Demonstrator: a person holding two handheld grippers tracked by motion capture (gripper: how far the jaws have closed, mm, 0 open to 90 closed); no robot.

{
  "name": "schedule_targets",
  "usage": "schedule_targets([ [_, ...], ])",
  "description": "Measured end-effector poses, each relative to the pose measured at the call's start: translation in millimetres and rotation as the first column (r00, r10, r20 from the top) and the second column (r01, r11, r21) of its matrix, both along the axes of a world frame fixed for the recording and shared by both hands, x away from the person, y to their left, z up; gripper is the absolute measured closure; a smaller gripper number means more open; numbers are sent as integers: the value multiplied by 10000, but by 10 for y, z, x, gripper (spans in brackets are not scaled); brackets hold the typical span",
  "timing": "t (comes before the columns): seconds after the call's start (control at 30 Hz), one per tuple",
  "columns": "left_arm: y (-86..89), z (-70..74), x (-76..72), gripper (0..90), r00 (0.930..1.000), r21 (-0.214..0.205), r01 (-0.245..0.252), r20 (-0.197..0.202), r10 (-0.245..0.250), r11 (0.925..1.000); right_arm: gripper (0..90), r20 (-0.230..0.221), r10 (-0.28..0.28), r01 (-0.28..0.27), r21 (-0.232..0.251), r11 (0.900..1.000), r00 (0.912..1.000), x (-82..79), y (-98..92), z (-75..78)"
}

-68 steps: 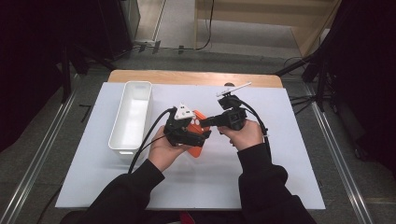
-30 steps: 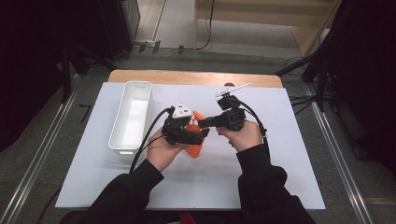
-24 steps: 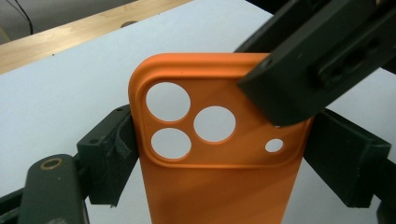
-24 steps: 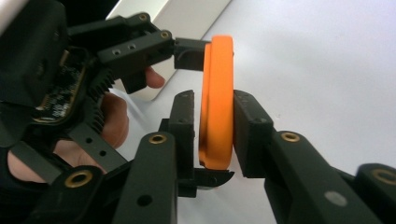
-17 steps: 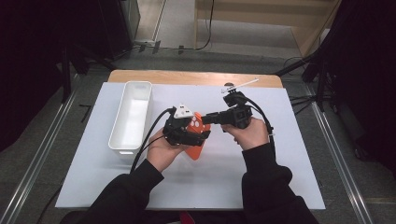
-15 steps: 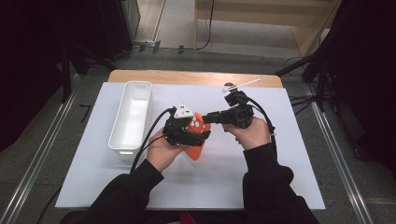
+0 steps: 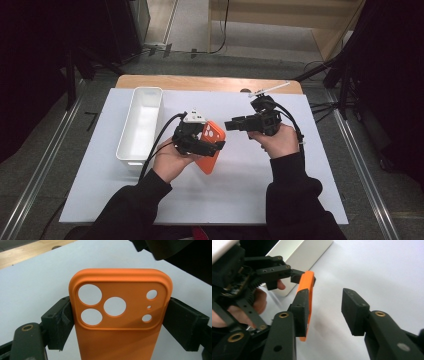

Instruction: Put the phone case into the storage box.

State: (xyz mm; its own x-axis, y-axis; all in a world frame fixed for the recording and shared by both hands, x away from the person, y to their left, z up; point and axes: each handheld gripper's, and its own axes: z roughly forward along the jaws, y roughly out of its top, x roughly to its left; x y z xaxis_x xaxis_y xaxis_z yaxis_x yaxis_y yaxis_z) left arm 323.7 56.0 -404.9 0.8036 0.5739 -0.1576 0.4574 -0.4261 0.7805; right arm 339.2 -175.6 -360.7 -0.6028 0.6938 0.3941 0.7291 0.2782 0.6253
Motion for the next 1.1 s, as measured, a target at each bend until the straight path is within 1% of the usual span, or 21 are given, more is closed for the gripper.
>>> schedule_targets([
  [0.07, 12, 21, 1, 162, 9999, -33, 80, -84, -81, 10000, 524, 81, 35, -35, -24, 10000, 10000, 7, -6, -21],
  [0.17, 37, 54, 3, 163, 9995, -89, 226, -219, -228, 9997, 517, 44, 146, -146, 73, 9999, 9999, 19, -13, -60],
  [0.2, 46, 67, 2, 163, 9992, -74, 287, -266, -289, 9996, 509, 96, 134, -135, 80, 9999, 9999, 19, -18, -72],
  [0.23, 51, 76, 0, 162, 9991, -141, 299, -313, -303, 9995, 502, 219, 163, -165, 80, 9998, 9996, 22, -22, -86],
  [0.27, 58, 87, -1, 162, 9988, -155, 334, -348, -339, 9993, 496, 250, 156, -157, 49, 9999, 9996, 18, -23, -93],
  [0.37, 79, 115, 3, 162, 9975, -256, 479, -515, -492, 9985, 461, 654, 250, -243, -110, 9996, 9975, 2, -19, -113],
  [0.43, 90, 130, 4, 162, 9965, -233, 575, -598, -588, 9981, 440, 1023, 383, -358, -255, 9990, 9940, -11, -13, -129],
  [0.5, 103, 142, 6, 162, 9958, -276, 626, -650, -643, 9977, 420, 1279, 533, -495, -321, 9983, 9904, -22, -8, -150],
  [0.63, 131, 158, 21, 162, 9951, -157, 666, -724, -676, 9977, 419, 1297, 677, -673, -75, 9977, 9892, -33, -2, -204],
  [0.73, 149, 173, 26, 162, 9942, -233, 725, -783, -742, 9971, 390, 1593, 778, -770, -115, 9970, 9842, -53, 4, -234],
  [0.83, 170, 188, 30, 162, 9927, -345, 791, -883, -819, 9963, 361, 1885, 1000, -995, -124, 9950, 9770, -79, -5, -267],
  [0.87, 178, 194, 33, 162, 9922, -361, 817, -911, -846, 9960, 353, 1943, 1039, -1033, -133, 9946, 9754, -89, -9, -278],
  [1.0, 204, 210, 40, 162, 9915, -427, 865, -937, -902, 9953, 334, 1919, 1125, -1111, -182, 9936, 9749, -147, -45, -320],
  [1.1, 216, 222, 40, 162, 9903, -471, 945, -983, -987, 9944, 329, 1914, 1175, -1200, 11, 9928, 9744, -199, -80, -346],
])
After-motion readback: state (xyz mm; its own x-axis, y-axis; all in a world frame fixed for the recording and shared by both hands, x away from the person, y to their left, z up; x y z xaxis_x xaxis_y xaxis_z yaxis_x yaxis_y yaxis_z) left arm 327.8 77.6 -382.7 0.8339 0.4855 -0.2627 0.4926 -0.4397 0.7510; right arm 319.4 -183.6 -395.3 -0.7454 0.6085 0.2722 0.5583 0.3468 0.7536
